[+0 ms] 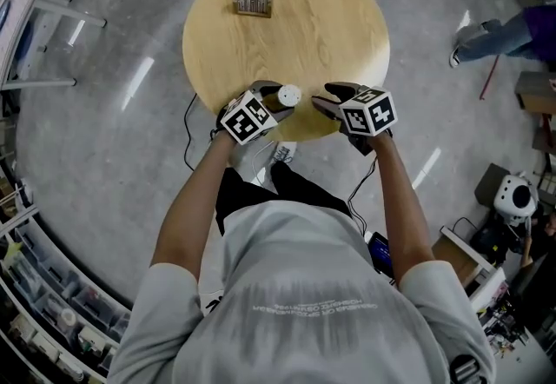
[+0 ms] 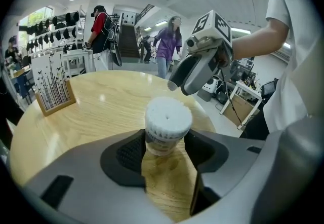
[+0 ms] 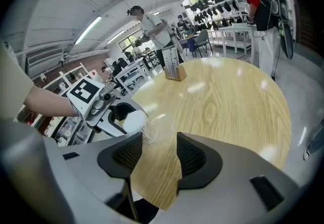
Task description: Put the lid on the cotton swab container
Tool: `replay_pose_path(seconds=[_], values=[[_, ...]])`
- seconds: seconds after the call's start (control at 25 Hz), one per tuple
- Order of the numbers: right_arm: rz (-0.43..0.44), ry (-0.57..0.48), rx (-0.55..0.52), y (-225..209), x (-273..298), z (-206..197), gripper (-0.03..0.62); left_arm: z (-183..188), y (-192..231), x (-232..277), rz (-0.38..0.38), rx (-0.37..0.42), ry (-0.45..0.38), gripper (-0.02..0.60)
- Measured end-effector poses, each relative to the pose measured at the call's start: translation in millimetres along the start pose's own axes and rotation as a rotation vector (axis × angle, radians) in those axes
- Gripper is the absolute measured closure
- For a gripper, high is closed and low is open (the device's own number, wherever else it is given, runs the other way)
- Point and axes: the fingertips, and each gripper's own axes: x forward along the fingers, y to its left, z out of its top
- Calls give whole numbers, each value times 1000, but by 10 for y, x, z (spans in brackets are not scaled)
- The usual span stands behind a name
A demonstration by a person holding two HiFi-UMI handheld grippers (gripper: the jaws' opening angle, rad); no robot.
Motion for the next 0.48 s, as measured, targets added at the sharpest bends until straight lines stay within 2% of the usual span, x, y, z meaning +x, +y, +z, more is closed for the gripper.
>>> replay_pose_path(seconds=[0.16,0.36,0.4,0.48], values=[[18,-39,-34,97,-22,25,358,-19,3,14,-11,13,28,325],[35,-141,-66,234,-192,156,359,-7,-11,9,-7,10,22,324],[48,-162,-72,271,-222,192,366,-6,-6,10,-5,8,21,324],[86,-186,-80,356,-247,248,422,-7,3,17,0,5,18,324]])
